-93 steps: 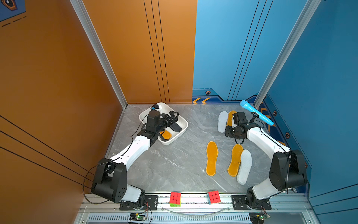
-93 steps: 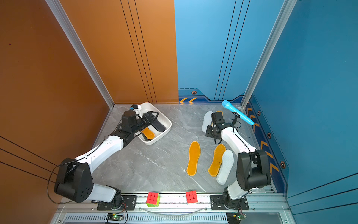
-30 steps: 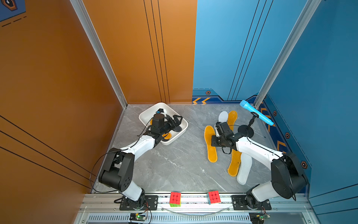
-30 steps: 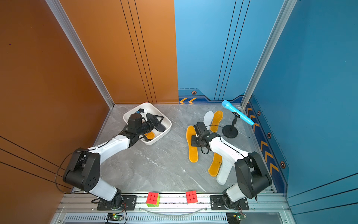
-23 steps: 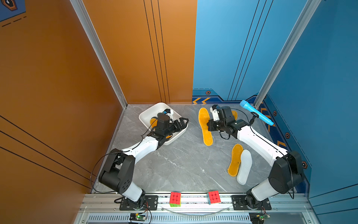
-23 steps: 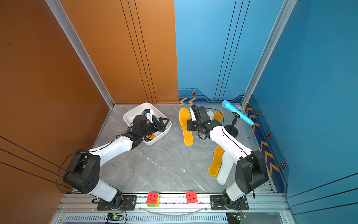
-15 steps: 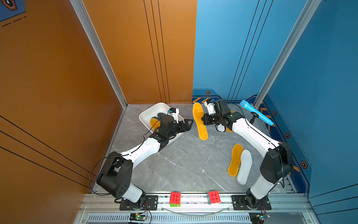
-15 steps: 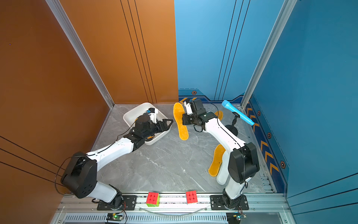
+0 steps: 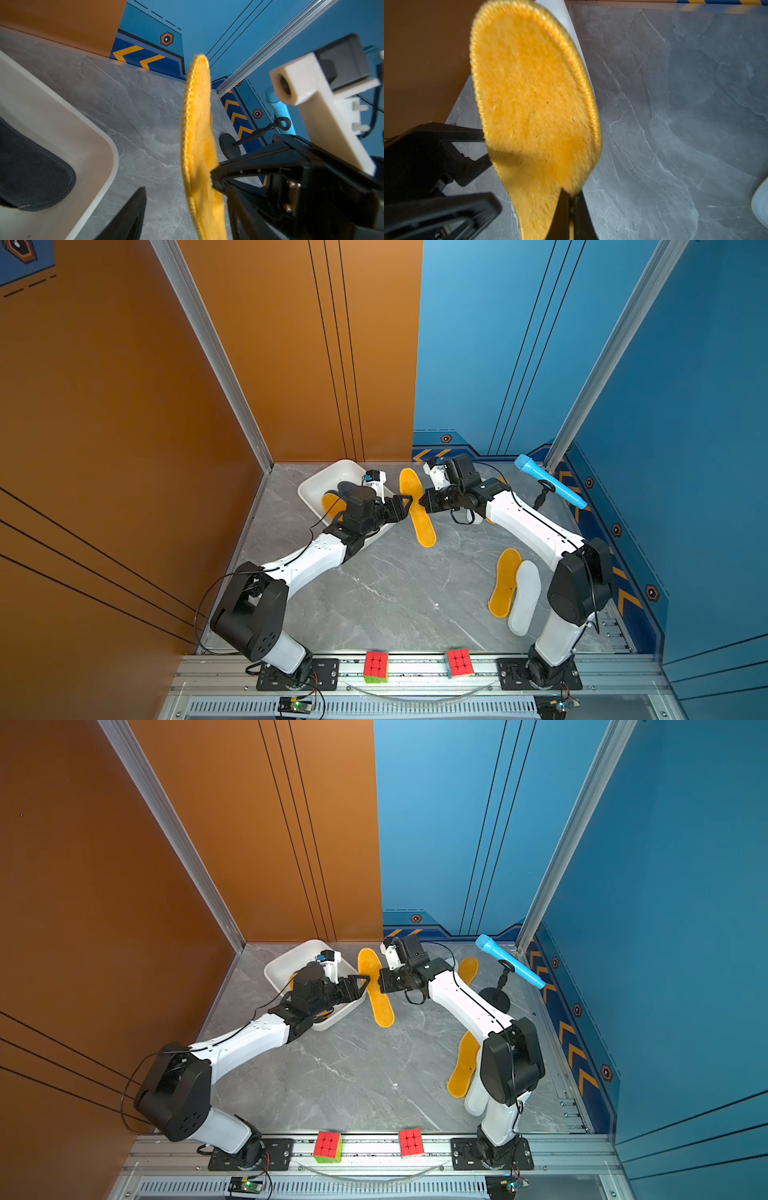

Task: Put the insoles into the storage box
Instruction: Pick up the insole from the center of the board.

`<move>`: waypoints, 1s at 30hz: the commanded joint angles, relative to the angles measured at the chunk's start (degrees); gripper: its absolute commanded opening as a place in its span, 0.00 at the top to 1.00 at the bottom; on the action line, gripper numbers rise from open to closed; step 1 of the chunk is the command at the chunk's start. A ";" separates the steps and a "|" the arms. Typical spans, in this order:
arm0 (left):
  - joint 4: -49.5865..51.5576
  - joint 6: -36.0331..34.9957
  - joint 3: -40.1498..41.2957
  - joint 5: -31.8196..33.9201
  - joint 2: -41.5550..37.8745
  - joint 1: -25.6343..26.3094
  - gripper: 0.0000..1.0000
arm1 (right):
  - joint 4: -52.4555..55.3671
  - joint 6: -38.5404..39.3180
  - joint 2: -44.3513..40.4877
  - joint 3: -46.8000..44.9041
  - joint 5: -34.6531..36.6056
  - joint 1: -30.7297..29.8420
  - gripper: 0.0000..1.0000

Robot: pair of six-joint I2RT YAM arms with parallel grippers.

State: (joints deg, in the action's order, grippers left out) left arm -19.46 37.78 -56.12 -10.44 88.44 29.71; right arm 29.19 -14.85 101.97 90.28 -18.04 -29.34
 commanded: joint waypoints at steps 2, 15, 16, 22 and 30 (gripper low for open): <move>0.60 0.36 -1.79 0.81 1.02 0.52 0.44 | 1.15 0.24 -0.61 1.85 -0.77 -0.91 1.00; 0.59 1.44 -1.72 -0.26 0.98 0.00 0.90 | 1.13 0.35 -0.84 2.09 0.40 -1.65 1.00; 0.57 1.75 -1.49 -0.04 0.84 -0.17 0.92 | 1.13 0.35 -0.93 2.01 0.46 -1.64 1.00; -5.95 7.15 2.16 -0.50 -0.28 -2.42 1.00 | 0.63 0.26 -2.18 1.41 1.34 -1.51 0.80; -19.04 23.70 9.57 -1.40 -0.10 -12.06 1.00 | -1.93 -1.19 -5.88 -2.23 0.64 0.40 0.65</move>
State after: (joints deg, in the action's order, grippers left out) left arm -31.33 53.56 -47.81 -11.16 89.06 20.05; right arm 28.40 -15.22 99.44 89.41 -17.82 -29.98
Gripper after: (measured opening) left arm 0.062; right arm 0.348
